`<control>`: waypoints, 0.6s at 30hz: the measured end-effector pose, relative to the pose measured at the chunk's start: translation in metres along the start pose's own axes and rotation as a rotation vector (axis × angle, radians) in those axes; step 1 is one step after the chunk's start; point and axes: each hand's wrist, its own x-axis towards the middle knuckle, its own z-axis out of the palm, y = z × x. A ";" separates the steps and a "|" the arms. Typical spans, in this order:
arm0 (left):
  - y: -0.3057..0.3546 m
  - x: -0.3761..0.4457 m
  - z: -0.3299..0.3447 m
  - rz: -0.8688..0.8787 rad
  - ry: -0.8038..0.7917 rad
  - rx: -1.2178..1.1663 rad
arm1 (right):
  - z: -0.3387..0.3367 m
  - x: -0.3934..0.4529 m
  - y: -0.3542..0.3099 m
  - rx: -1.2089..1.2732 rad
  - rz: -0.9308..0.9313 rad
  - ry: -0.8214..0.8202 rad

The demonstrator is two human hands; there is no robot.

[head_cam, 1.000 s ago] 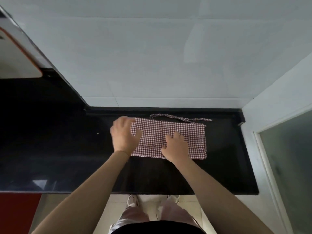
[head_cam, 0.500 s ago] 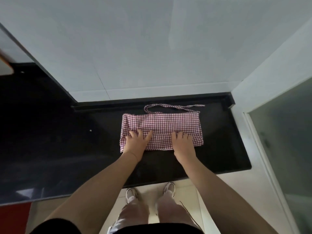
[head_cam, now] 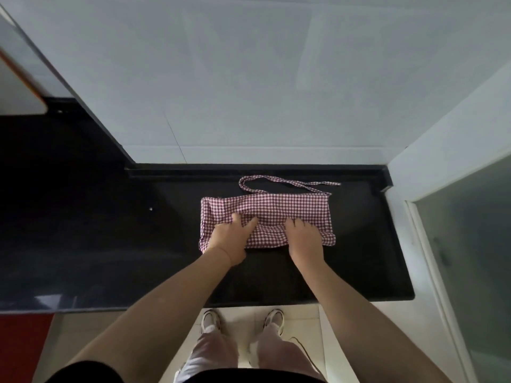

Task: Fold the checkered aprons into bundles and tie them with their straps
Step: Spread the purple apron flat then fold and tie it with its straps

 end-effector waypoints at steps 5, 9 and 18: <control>0.010 0.001 -0.002 -0.052 0.076 0.043 | -0.017 0.017 0.025 0.157 -0.067 -0.030; -0.008 0.003 -0.035 0.027 0.154 -0.074 | -0.039 0.032 0.039 0.322 -0.072 -0.101; -0.014 -0.006 -0.128 0.083 -0.605 0.004 | -0.136 0.053 0.033 0.190 0.059 -1.122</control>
